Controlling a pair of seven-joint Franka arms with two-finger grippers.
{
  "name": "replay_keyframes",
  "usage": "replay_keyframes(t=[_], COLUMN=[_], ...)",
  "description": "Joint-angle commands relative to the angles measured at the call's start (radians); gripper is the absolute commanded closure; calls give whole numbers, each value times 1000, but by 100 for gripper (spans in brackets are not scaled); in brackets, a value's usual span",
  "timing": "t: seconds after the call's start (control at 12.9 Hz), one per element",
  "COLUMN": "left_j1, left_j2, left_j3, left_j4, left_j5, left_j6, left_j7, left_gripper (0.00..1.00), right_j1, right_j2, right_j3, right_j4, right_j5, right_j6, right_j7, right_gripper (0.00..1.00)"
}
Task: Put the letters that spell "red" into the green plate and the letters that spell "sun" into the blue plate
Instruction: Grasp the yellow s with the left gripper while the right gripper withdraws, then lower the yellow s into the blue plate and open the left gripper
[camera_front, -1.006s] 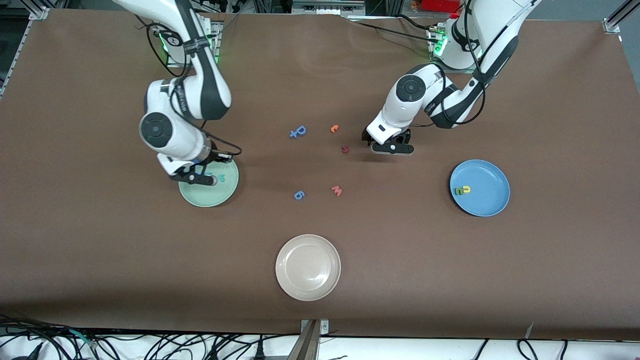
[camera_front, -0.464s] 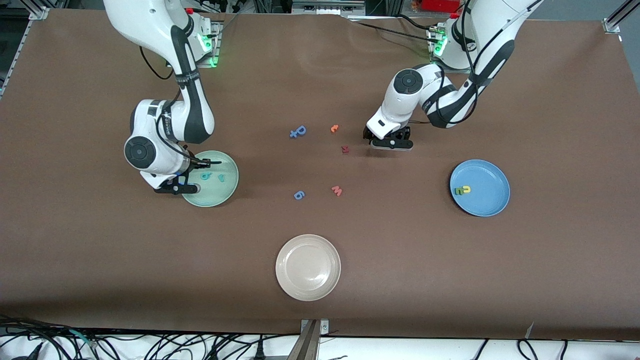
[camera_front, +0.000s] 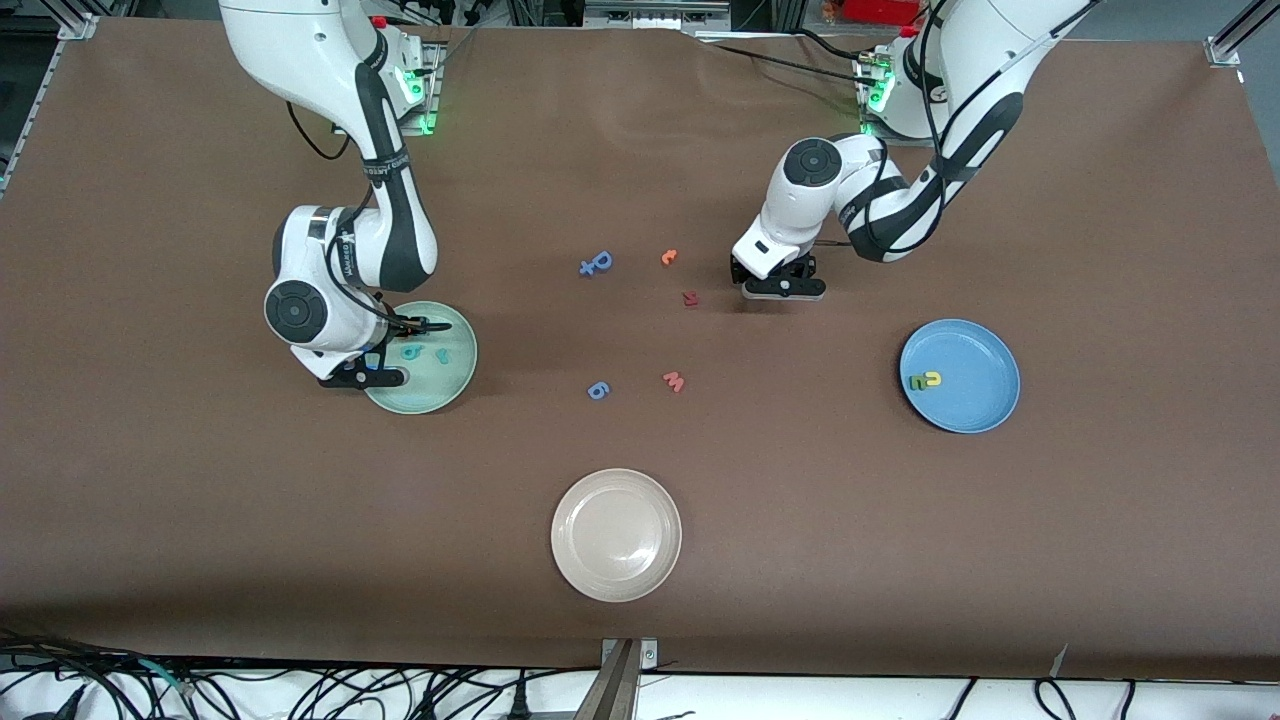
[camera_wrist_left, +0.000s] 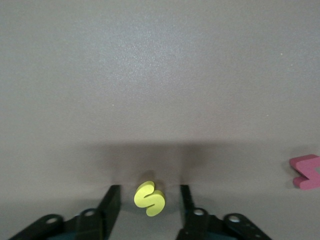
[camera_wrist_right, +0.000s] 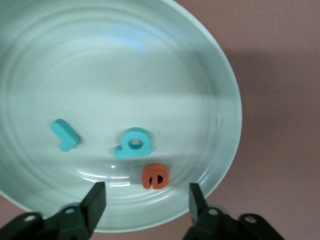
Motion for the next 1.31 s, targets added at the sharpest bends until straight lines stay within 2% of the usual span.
replay_keyframes(t=[0.0,0.15,0.23,0.31,0.46,0.54,0.77,0.85,1.01,1.08,1.24], left_j1=[6,8,8,8,12,21,98,129,198,219,224], left_j2=[6,12,14,14,12,6,-9,-8,-6,-8,-6], left_j3=[-2,-2,-2,-2,-1,-1,-8,-9,-12,-13,-9], left_j4=[-3,-3,-3,-3,4,14,51,79,135,193,354], left_j5=[52,52,52,52,51,51,51,46,12,-56,-235], left_j6=[12,12,12,12,9,3,-37,-56,-151,-225,-460], left_j7=[-45,-45,-45,-45,-66,-63,-21,17,158,253,504], left_gripper=[72,75,81,84,89,91,94,95,95,95,95], right_j1=[-6,-4,-4,-4,-12,-15,-19,-13,-19,-42,-192], right_j2=[-62,-123,-149,-158,-143,-130,-134,-145,-200,-236,-305], right_j3=[-1,-22,-47,-65,-98,-108,-180,-188,-170,-114,85], right_j4=[28,58,93,139,319,387,524,538,547,547,539], right_j5=[15,13,13,13,4,1,-5,-26,-112,-181,-297], right_j6=[-22,-49,-80,-156,-397,-475,-634,-666,-698,-695,-695], right_j7=[-21,-19,-21,-24,-13,-12,-19,-19,-16,-12,25], right_gripper=[1,1,0,0,0,0,0,0,0,0,0])
